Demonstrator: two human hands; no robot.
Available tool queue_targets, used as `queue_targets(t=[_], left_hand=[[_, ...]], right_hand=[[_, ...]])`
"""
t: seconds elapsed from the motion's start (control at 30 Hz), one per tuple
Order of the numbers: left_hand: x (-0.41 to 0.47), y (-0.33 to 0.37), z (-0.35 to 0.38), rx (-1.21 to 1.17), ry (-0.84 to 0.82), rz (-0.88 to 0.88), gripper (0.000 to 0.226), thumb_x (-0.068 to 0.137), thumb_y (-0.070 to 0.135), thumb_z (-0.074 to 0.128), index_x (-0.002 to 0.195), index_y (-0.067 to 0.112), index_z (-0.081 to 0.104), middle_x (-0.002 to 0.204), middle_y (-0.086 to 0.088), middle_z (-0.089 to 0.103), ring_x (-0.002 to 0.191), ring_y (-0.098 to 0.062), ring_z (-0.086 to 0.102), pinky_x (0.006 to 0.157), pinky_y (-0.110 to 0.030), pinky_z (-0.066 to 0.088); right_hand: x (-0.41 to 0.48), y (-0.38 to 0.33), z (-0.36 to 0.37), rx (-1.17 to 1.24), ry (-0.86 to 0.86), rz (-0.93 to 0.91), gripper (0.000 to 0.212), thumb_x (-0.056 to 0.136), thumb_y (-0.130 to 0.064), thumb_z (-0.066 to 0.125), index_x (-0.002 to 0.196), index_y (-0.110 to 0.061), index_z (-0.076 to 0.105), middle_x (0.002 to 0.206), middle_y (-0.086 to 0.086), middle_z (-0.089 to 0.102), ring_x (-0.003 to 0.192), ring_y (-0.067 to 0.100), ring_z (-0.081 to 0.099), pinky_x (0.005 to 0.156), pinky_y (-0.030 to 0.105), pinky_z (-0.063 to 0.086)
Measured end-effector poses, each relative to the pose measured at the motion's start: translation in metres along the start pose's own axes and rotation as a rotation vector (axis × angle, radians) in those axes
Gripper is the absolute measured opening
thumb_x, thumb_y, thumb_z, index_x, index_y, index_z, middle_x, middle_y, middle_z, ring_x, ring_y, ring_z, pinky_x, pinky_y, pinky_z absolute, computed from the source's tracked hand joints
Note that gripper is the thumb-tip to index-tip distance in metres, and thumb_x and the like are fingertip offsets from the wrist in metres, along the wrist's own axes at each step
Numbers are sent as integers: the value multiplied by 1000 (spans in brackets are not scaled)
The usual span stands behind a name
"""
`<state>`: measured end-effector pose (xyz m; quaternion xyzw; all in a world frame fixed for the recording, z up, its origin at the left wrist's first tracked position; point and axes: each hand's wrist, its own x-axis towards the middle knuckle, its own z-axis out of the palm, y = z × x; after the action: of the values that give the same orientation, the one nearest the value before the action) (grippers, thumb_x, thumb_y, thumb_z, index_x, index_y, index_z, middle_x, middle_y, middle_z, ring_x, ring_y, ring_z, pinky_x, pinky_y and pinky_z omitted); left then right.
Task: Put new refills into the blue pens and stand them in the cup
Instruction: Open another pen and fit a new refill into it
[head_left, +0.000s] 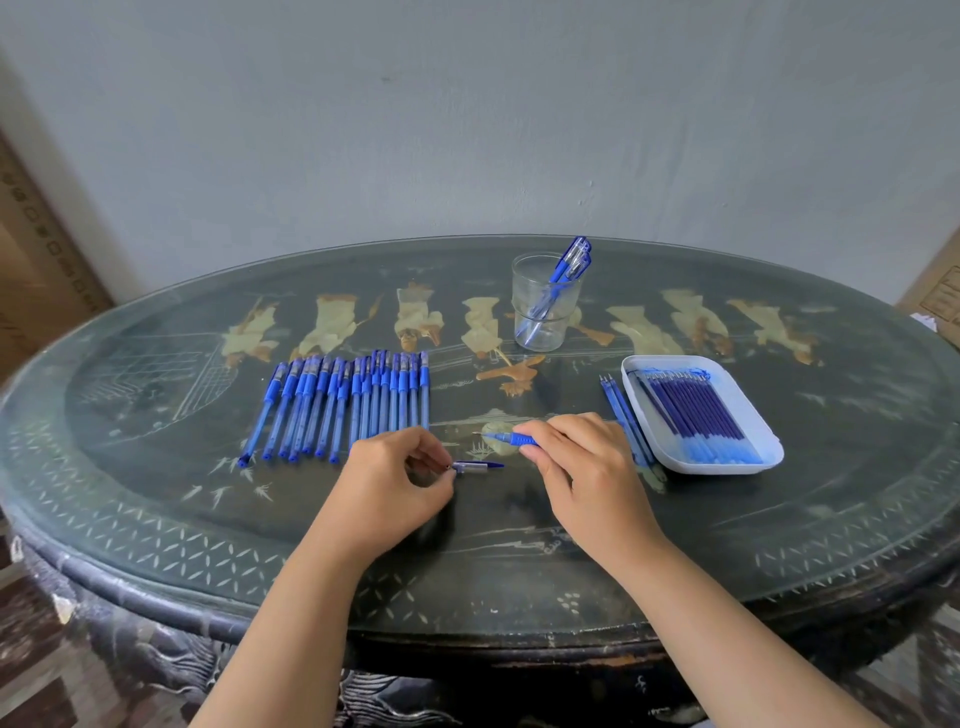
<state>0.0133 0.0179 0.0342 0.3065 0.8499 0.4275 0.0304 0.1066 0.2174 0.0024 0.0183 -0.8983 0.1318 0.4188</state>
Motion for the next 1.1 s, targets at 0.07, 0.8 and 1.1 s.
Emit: queue_targets(t=[0.07,0.8,1.1], left_hand=[[0,0,0,28,-35,24,11,78,13,78,84,20,71,79,12,68,80,3,63,69,-5,46],[1,2,2,-122,83,29,23,75,21,83,89,30,68,86,20,69,82,-3,60,70,-10,42],[3,27,11,-640,-32,-68,36,65,18,84,98,15,69,95,-5,74,93,-19,71,84,-30,57]], right_hand=[[0,0,0,-3,0,-1,17,95,-18,58,102,-15,73,90,-6,64,80,17,57,77,34,44],[10,-8,-10,12,34,46,19,93,-25,61,103,-16,75,89,-2,60,82,20,56,75,40,47],[46,-52,-33,675,-36,614,18,84,-13,75,96,-27,75,88,-8,73,84,6,67,78,18,50]])
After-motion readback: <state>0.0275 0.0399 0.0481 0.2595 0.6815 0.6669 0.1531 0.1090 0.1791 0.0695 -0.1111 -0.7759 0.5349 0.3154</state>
